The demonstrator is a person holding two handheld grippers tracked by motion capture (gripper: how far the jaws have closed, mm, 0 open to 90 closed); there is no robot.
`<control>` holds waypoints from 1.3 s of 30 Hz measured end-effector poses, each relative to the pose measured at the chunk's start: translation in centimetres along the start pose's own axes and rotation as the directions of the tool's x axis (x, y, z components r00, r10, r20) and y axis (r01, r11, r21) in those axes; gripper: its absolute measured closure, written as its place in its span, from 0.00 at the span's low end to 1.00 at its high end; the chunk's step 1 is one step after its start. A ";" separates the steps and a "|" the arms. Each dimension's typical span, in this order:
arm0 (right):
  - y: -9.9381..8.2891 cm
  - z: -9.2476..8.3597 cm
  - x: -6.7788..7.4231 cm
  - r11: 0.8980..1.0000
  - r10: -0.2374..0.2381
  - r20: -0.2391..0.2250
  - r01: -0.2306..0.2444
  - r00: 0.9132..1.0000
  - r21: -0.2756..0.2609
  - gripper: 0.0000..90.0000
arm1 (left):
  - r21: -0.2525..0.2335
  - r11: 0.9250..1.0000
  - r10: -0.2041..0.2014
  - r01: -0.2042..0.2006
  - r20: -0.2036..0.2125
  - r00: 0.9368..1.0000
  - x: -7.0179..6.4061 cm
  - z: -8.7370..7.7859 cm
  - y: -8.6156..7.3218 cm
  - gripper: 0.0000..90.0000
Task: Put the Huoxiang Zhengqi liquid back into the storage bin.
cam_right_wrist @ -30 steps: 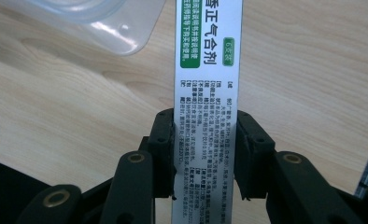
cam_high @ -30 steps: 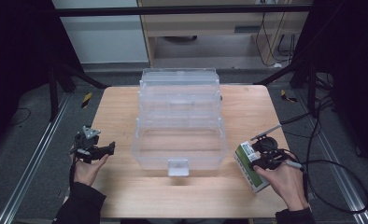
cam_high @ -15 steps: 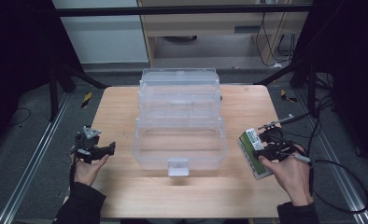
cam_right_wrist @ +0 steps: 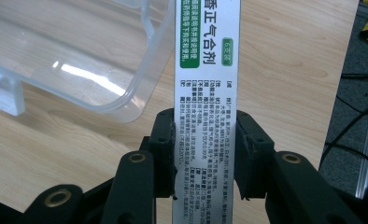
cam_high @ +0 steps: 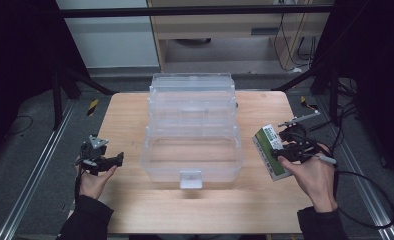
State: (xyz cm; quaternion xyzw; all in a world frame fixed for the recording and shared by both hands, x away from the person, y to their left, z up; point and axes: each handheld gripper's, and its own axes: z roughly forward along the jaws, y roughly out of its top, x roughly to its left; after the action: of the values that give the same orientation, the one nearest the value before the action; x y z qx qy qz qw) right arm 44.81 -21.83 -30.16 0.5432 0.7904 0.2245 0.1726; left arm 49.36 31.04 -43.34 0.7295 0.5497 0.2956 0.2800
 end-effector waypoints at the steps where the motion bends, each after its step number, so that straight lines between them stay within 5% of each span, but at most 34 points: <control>1: 0.2 -0.1 0.0 1.000 0.000 -0.006 0.000 1.000 -0.004 0.72 | 0.001 1.000 0.000 0.000 0.000 1.000 0.0 0.0 0.0 0.25; 14: 2.3 -1.0 1.0 0.997 -0.046 -0.021 0.045 0.999 -0.058 0.72 | 0.002 1.000 0.000 0.000 -0.002 1.000 0.0 0.0 0.0 0.25; 27: 4.6 -1.4 2.6 0.986 -0.138 -0.069 0.130 0.988 -0.104 0.72 | 0.007 1.000 0.003 -0.003 -0.008 1.000 0.1 0.1 0.0 0.25; 33: 5.6 -1.2 3.2 0.978 -0.184 -0.109 0.170 0.977 -0.124 0.72 | 0.011 1.000 0.006 -0.006 -0.008 1.000 0.1 0.2 -0.1 0.25; 39: 6.7 -0.9 3.8 0.967 -0.238 -0.175 0.216 0.955 -0.136 0.72 | 0.010 1.000 0.003 -0.003 -0.009 1.000 0.2 0.2 -0.1 0.25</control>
State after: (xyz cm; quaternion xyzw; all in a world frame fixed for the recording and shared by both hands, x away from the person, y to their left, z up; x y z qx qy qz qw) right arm 48.23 -16.31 -25.92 0.4141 0.8461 0.2992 0.1522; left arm 49.48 31.19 -43.50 0.7303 0.5512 0.2968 0.2733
